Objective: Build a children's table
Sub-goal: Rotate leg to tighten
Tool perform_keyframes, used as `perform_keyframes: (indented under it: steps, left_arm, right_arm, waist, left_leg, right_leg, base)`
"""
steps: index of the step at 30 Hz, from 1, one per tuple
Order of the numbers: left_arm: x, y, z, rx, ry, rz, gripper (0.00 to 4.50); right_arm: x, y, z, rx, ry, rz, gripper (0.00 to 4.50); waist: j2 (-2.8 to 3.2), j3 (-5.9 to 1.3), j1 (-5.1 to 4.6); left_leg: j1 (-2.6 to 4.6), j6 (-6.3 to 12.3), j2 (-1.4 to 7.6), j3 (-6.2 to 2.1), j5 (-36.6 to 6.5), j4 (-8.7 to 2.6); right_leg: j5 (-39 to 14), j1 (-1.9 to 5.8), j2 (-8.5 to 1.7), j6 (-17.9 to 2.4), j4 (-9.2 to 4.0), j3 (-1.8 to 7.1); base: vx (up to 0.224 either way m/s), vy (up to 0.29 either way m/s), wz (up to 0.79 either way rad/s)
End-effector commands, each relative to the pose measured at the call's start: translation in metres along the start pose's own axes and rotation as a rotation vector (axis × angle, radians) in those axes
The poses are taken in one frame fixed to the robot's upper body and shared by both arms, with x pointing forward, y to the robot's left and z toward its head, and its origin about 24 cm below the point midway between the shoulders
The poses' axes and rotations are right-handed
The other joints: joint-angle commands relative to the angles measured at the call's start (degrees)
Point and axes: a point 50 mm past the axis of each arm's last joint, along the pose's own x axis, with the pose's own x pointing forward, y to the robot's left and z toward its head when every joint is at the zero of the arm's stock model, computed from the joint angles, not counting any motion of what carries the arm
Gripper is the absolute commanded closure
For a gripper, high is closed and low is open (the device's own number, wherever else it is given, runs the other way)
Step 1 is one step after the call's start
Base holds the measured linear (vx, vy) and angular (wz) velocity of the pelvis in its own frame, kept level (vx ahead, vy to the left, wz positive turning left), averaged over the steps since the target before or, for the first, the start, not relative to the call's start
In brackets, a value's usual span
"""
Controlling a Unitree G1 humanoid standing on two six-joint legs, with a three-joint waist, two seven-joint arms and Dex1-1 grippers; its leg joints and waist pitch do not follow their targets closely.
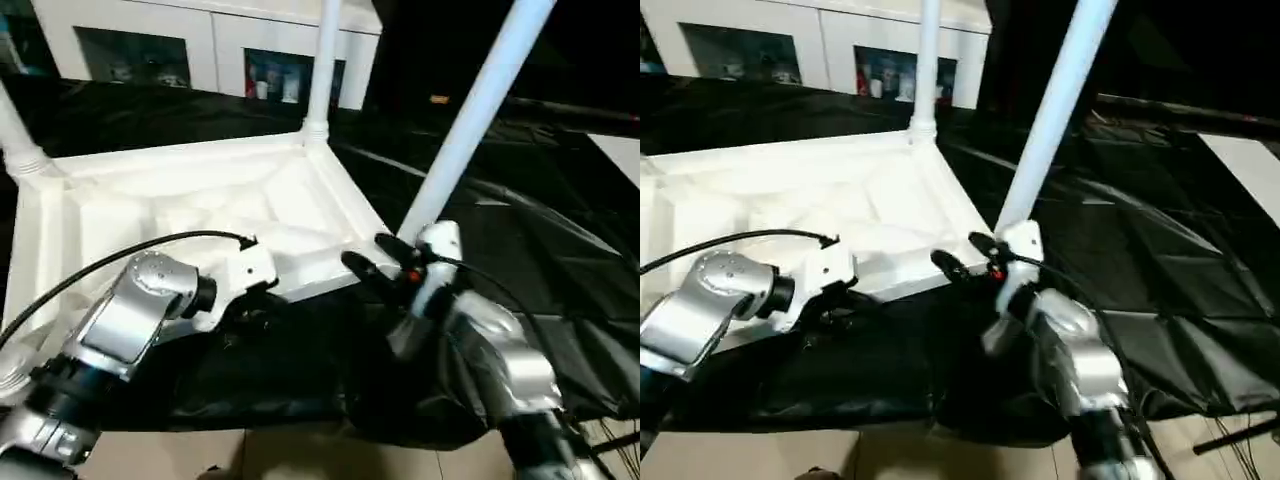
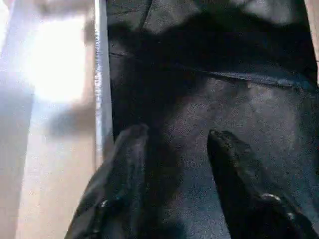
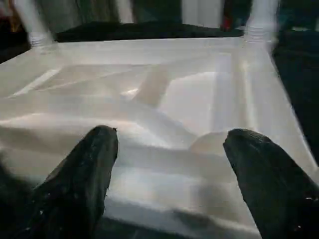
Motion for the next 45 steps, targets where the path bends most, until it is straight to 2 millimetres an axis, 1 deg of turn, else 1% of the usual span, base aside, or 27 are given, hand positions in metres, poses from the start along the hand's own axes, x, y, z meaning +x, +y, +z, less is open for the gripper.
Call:
perform_keyframes:
  steps: [1, 3, 6, 7, 8, 9, 10, 11, 12, 13, 16, 18, 19, 20, 22, 23, 28, 31, 32, 33, 34, 35, 38, 40, 42, 43, 45]
  left_arm:
    - [-0.001, 0.002, -0.01, -0.037, 0.064, 0.083, 2.09]
    - [-0.002, 0.0, -0.009, -0.039, 0.075, 0.101, 1.91]
    - [-0.003, 0.0, -0.01, -0.027, 0.087, 0.149, 1.77]
    - [-0.004, 0.001, -0.01, -0.027, 0.085, 0.169, 1.63]
    - [-0.004, 0.002, -0.01, -0.024, 0.081, 0.188, 1.46]
    - [-0.004, 0.004, -0.009, -0.016, 0.073, 0.218, 1.46]
    - [-0.004, 0.006, -0.009, -0.014, 0.066, 0.244, 1.45]
    - [-0.004, 0.009, -0.007, -0.009, 0.053, 0.274, 1.41]
    - [-0.004, 0.009, -0.007, -0.009, 0.053, 0.274, 1.17]
    - [-0.004, 0.012, -0.005, -0.012, 0.035, 0.312, 1.07]
    - [-0.004, 0.017, 0.0, 0.0, 0.006, 0.379, 0.9]
    - [-0.003, 0.019, 0.001, 0.008, -0.006, 0.404, 0.65]
    - [-0.002, 0.019, 0.002, 0.01, -0.01, 0.411, 0.65]
    - [-0.001, 0.019, 0.002, 0.013, -0.011, 0.413, 0.63]
    - [0.001, 0.019, 0.003, 0.015, -0.016, 0.415, 0.41]
    - [0.002, 0.02, 0.003, 0.017, -0.018, 0.417, 0.27]
    - [0.003, 0.021, 0.003, 0.026, -0.025, 0.417, 0.11]
    - [0.002, 0.018, 0.004, 0.039, -0.052, 0.386, 0.04]
    - [0.0, 0.011, 0.006, 0.046, -0.108, 0.325, 0.04]
    - [-0.001, 0.008, 0.007, 0.05, -0.135, 0.296, 0.04]
    - [-0.003, 0.002, 0.007, 0.04, -0.166, 0.248, 0.04]
    - [-0.007, -0.004, 0.004, 0.014, -0.187, 0.2, 0.04]
    - [-0.02, -0.013, -0.014, -0.048, -0.168, 0.143, 0.04]
    - [-0.038, -0.015, -0.036, -0.1, -0.107, 0.182, 0.04]
    - [-0.046, -0.015, -0.042, -0.108, -0.096, 0.219, 0.04]
    - [-0.05, -0.014, -0.045, -0.114, -0.094, 0.233, 0.04]
    - [-0.06, -0.013, -0.049, -0.122, -0.103, 0.277, 0.04]
  right_arm:
    - [0.007, -0.012, 0.002, 0.011, -0.014, -0.101, 0.76]
    - [0.013, -0.016, 0.004, 0.024, -0.022, -0.148, 0.76]
    - [0.022, -0.025, 0.008, 0.073, -0.047, -0.249, 0.76]
    - [0.023, -0.027, 0.009, 0.084, -0.056, -0.279, 0.76]
    - [0.024, -0.03, 0.009, 0.091, -0.063, -0.306, 0.76]
    - [0.023, -0.034, 0.009, 0.091, -0.064, -0.347, 0.76]
    - [0.022, -0.038, 0.008, 0.09, -0.062, -0.383, 0.76]
    - [0.018, -0.046, 0.007, 0.104, -0.065, -0.449, 0.76]
    - [0.018, -0.046, 0.007, 0.104, -0.065, -0.449, 0.76]
    - [0.012, -0.057, 0.006, 0.119, -0.068, -0.538, 0.76]
    - [0.0, -0.076, 0.007, 0.124, -0.078, -0.655, 0.76]
    - [-0.005, -0.083, 0.008, 0.118, -0.085, -0.693, 0.76]
    - [-0.01, -0.089, 0.009, 0.108, -0.088, -0.721, 0.76]
    - [-0.015, -0.094, 0.011, 0.101, -0.09, -0.744, 0.76]
    - [-0.026, -0.106, 0.015, 0.089, -0.1, -0.788, 0.76]
    - [-0.03, -0.11, 0.017, 0.082, -0.104, -0.803, 0.76]
    - [-0.048, -0.128, 0.024, 0.035, -0.101, -0.846, 0.76]
    - [-0.052, -0.132, 0.027, -0.001, -0.086, -0.818, 0.76]
    - [-0.052, -0.132, 0.028, -0.023, -0.071, -0.773, 0.76]
    - [-0.052, -0.133, 0.029, -0.032, -0.064, -0.751, 0.76]
    - [-0.051, -0.131, 0.029, -0.047, -0.056, -0.71, 0.76]
    - [-0.049, -0.128, 0.029, -0.059, -0.051, -0.671, 0.76]
    - [-0.042, -0.119, 0.025, -0.082, -0.044, -0.573, 0.76]
    - [-0.038, -0.108, 0.015, -0.101, -0.034, -0.494, 0.76]
    - [-0.037, -0.103, 0.009, -0.111, -0.024, -0.47, 0.76]
    - [-0.037, -0.101, 0.007, -0.113, -0.02, -0.462, 0.76]
    - [-0.038, -0.097, 0.0, -0.118, -0.015, -0.455, 0.76]
  waist:
    - [0.73, -2.84, -0.25]
    - [0.29, -2.83, -0.24]
    - [0.52, -2.78, -0.34]
    - [0.47, -2.79, -0.43]
    - [0.01, -2.76, -0.53]
    - [0.3, -2.81, -0.25]
    - [0.23, -2.77, -0.29]
    - [0.15, -2.92, -0.11]
    - [0.15, -2.92, -0.05]
    - [0.13, -2.97, 0.15]
    - [-0.01, -3.08, 0.4]
    - [0.05, -3.21, 0.87]
    - [0.2, -3.39, 1.34]
    - [0.14, -3.42, 1.27]
    - [-0.02, -3.59, 1.5]
    - [0.07, -3.62, 1.6]
    - [-0.1, -3.67, 1.47]
    - [-0.39, -3.56, 0.88]
    - [-0.04, -3.58, 0.84]
    - [-0.25, -3.58, 0.57]
    - [-0.07, -3.59, 0.3]
    - [-0.11, -3.67, -0.08]
    - [-0.1, -3.59, -0.75]
    - [-0.11, -3.43, -1.27]
    - [0.19, -3.37, -1.27]
    - [0.11, -3.13, -1.11]
    - [0.26, -2.9, -0.99]
  left_leg:
    - [0.98, -1.21, 1.32, -0.38, -12.4, -3.98]
    - [1.03, -1.43, 1.29, -0.39, -13.2, -3.92]
    - [1.23, -2.23, 1.33, -0.44, -14.4, -3.91]
    - [1.14, -2.4, 1.33, -0.49, -14.3, -3.96]
    - [1.07, -2.44, 1.31, -0.46, -14.3, -3.95]
    - [1.49, -2.63, 1.33, -0.36, -14.6, -3.8]
    - [1.35, -2.71, 1.3, -0.39, -14.4, -3.84]
    - [1.41, -2.93, 1.31, -0.35, -14.1, -3.76]
    - [1.67, -2.93, 1.3, -0.21, -14.2, -3.68]
    - [1.88, -2.74, 1.25, 0.0, -14.0, -3.48]
    - [1.53, -2.57, 1.14, 0.04, -13.1, -3.38]
    - [1.76, -2.27, 1.07, 0.22, -12.5, -3.15]
    - [2.2, -1.96, 1.1, 0.45, -11.7, -2.93]
    - [2.06, -1.77, 1.03, 0.5, -11.1, -2.85]
    - [1.31, -1.44, 0.89, 0.35, -10.1, -2.82]
    - [1.29, -1.34, 0.84, 0.39, -10.0, -2.68]
    - [0.43, -1.6, 0.73, 0.09, -10.8, -2.55]
    - [0.06, -1.72, 0.74, -0.09, -13.3, -2.57]
    - [0.08, -1.73, 0.75, -0.17, -13.9, -2.58]
    - [-0.13, -1.6, 0.78, -0.27, -14.5, -2.57]
    - [-0.11, -1.55, 0.86, -0.28, -14.3, -2.58]
    - [-0.4, -1.24, 0.86, -0.35, -13.8, -2.52]
    - [-0.34, -0.18, 0.82, -0.17, -12.9, -2.44]
    - [-0.65, 0.73, 0.96, -0.27, -11.7, -2.55]
    - [-0.15, 0.83, 1.12, -0.12, -11.6, -2.45]
    - [-0.01, 0.74, 1.19, 0.0, -11.9, -2.51]
    - [0.14, 0.17, 1.25, -0.02, -14.1, -2.77]
  right_leg:
    - [-9.1, 1.89, -2.55, -10.8, -3.72, 2.5]
    - [-11.1, 1.93, -2.52, -9.9, -3.9, 2.57]
    - [-12.6, 1.52, -2.44, -8.8, -3.88, 2.66]
    - [-12.2, 1.58, -2.4, -8.7, -3.82, 2.64]
    - [-12.4, 1.56, -2.32, -8.6, -3.86, 2.61]
    - [-11.8, 1.25, -2.27, -8.4, -3.79, 2.64]
    - [-11.4, 1.34, -2.18, -8.4, -3.7, 2.64]
    - [-10.7, 1.32, -2.14, -8.4, -3.58, 2.6]
    - [-10.2, 1.14, -2.03, -8.4, -3.61, 2.65]
    - [-9.0, 0.91, -2.0, -8.7, -3.47, 2.76]
    - [-7.5, 1.15, -1.74, -8.6, -3.22, 2.86]
    - [-5.7, 1.09, -1.5, -8.5, -3.08, 2.9]
    - [-3.7, 0.78, -1.41, -8.6, -2.89, 2.9]
    - [-2.5, 0.83, -1.22, -8.8, -2.73, 2.91]
    - [-0.9, 1.5, -1.25, -8.4, -2.51, 2.87]
    - [-0.6, 1.44, -1.2, -8.2, -2.52, 2.87]
    - [-2.7, 1.86, -1.44, -7.7, -2.61, 2.63]
    - [-7.3, 1.87, -1.67, -7.2, -3.05, 2.56]
    - [-8.2, 1.8, -1.81, -7.3, -3.13, 2.57]
    - [-9.0, 1.89, -1.94, -7.8, -3.25, 2.54]
    - [-8.4, 1.82, -1.8, -8.2, -3.13, 2.53]
    - [-6.7, 2.05, -1.84, -9.0, -2.77, 2.51]
    - [-5.2, 1.8, -1.49, -9.9, -2.66, 2.52]
    - [-4.7, 1.88, -1.46, -10.0, -2.54, 2.6]
    - [-4.4, 1.59, -1.28, -10.4, -2.63, 2.65]
    - [-4.5, 1.34, -1.18, -10.6, -2.71, 2.71]
    - [-7.0, 1.14, -1.24, -10.5, -2.96, 2.77]
  base:
    - [0.0, 0.0, 0.0]
    - [0.0, 0.0, 0.0]
    - [0.0, 0.0, 0.0]
    - [0.0, 0.0, 0.0]
    - [0.0, 0.0, 0.0]
    - [0.0, 0.0, 0.0]
    - [0.0, 0.0, 0.0]
    - [0.0, 0.0, 0.0]
    - [0.0, 0.0, 0.0]
    - [0.0, 0.0, 0.0]
    - [0.0, 0.0, 0.0]
    - [0.0, 0.0, 0.0]
    - [0.0, 0.0, 0.0]
    - [0.0, 0.0, 0.0]
    - [0.0, 0.0, 0.0]
    - [0.0, 0.0, 0.0]
    - [0.0, 0.0, 0.0]
    - [0.0, 0.0, 0.0]
    - [0.0, 0.0, 0.0]
    - [0.0, 0.0, 0.0]
    - [0.0, 0.0, 0.0]
    - [0.0, 0.0, 0.0]
    - [0.0, 0.0, 0.0]
    - [0.0, 0.0, 0.0]
    - [0.0, 0.0, 0.0]
    - [0.0, 0.0, 0.0]
    - [0.0, 0.0, 0.0]
